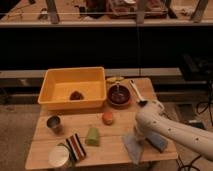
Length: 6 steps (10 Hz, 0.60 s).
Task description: Wipe table surface with towel
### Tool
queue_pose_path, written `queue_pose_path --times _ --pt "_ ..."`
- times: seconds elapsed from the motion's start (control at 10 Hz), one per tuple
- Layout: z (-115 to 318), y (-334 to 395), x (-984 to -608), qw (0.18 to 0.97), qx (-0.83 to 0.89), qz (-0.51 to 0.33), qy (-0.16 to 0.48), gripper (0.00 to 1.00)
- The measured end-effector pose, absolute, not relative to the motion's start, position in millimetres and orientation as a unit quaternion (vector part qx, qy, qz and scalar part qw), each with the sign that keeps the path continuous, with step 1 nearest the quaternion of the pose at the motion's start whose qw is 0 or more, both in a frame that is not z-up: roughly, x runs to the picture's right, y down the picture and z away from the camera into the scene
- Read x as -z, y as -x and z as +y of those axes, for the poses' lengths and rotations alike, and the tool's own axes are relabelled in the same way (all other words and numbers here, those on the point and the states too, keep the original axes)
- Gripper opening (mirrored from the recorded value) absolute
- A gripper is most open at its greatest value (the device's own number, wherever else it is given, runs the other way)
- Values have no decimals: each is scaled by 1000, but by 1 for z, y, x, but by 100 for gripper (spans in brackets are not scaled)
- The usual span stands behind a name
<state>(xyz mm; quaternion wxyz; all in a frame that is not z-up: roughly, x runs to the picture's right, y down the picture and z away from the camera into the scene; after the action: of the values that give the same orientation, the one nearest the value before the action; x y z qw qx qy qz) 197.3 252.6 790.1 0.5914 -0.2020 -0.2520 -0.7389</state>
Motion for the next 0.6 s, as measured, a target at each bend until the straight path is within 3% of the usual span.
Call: queue_pose_path --times 0.6 --pt "184 -174 -834 610 735 -223 195 10"
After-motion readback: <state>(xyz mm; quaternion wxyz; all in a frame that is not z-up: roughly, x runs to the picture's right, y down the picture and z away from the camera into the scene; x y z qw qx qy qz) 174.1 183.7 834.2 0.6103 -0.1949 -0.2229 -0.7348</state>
